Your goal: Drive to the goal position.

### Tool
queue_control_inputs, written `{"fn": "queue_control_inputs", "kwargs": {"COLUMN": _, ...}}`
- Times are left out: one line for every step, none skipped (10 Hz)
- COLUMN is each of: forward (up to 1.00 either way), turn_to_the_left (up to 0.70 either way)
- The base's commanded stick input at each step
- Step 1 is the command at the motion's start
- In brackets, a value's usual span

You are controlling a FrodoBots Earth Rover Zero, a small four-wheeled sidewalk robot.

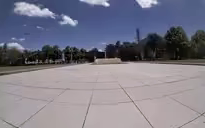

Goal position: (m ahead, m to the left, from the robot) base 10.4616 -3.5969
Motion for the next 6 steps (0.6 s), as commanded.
{"fn": "queue_control_inputs", "kwargs": {"forward": 0.5, "turn_to_the_left": 0.0}}
{"fn": "queue_control_inputs", "kwargs": {"forward": 0.5, "turn_to_the_left": 0.0}}
{"fn": "queue_control_inputs", "kwargs": {"forward": 0.5, "turn_to_the_left": 0.0}}
{"fn": "queue_control_inputs", "kwargs": {"forward": 0.5, "turn_to_the_left": 0.0}}
{"fn": "queue_control_inputs", "kwargs": {"forward": 0.5, "turn_to_the_left": 0.0}}
{"fn": "queue_control_inputs", "kwargs": {"forward": 0.5, "turn_to_the_left": 0.0}}
